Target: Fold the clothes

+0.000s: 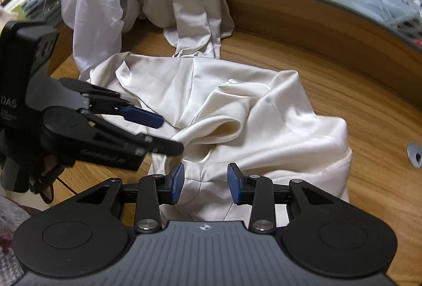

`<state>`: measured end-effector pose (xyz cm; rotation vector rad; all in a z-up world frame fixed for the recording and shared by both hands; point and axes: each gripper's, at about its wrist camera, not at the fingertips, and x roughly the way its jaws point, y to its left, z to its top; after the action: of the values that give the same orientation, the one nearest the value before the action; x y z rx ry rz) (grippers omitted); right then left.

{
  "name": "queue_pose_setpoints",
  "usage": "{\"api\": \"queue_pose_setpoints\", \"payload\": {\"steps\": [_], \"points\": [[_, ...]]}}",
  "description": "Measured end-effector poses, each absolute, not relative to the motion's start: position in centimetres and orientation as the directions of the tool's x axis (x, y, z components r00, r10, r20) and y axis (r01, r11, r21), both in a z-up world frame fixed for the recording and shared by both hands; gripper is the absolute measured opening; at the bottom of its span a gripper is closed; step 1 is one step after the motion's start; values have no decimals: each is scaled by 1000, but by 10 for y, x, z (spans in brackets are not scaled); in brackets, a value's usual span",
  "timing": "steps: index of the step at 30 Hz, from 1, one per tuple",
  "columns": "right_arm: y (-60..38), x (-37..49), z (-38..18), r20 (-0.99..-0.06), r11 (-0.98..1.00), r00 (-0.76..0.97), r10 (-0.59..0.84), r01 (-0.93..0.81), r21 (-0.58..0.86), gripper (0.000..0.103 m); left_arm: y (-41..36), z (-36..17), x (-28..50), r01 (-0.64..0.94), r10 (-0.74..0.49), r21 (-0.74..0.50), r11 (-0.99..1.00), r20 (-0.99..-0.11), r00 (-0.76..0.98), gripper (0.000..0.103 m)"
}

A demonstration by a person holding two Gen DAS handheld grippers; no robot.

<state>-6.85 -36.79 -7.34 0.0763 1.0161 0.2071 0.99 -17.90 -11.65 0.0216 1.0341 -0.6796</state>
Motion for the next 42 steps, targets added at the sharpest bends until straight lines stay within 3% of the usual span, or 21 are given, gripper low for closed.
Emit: {"api": "queue_pose_setpoints", "payload": {"steps": [2, 11, 12, 15, 16, 18, 23, 31, 36, 42], "points": [[-363, -65, -74, -837, 979, 511, 195, -152, 135, 41, -177, -113, 11, 526, -514, -295, 798, -789, 337, 5], [-338, -41, -85, -848, 965, 493, 196, -250, 77, 45, -169, -92, 15, 519, -538, -304, 799, -746, 392, 3], [-337, -38, -88, -850, 966, 489, 195, -247, 80, 43, -169, -92, 15, 518, -535, -300, 801, -746, 395, 3], [-335, -30, -96, -857, 968, 477, 193, -236, 87, 18, -167, -92, 15, 505, -513, -279, 817, -752, 414, 3], [-335, -28, -99, -860, 969, 473, 192, -232, 89, 17, -165, -92, 14, 496, -505, -273, 824, -752, 424, 3], [-341, -31, -98, -858, 972, 476, 191, -212, 99, 6, -162, -91, 14, 477, -489, -263, 839, -749, 447, 2], [-372, -51, -84, -854, 993, 510, 105, -103, 60, 4, -155, -84, 14, 444, -464, -245, 862, -734, 495, 2], [-421, -89, -74, -870, 995, 492, -4, 88, 46, 6, -167, -72, 8, 504, -558, -331, 798, -722, 410, 2], [-416, -91, -55, -828, 990, 555, 82, 50, 132, 9, -174, -73, 1, 509, -575, -350, 787, -716, 396, 2], [-394, -64, -57, -798, 949, 529, 287, -45, 311, 9, -174, -69, -6, 504, -588, -367, 782, -703, 401, 2]]}}
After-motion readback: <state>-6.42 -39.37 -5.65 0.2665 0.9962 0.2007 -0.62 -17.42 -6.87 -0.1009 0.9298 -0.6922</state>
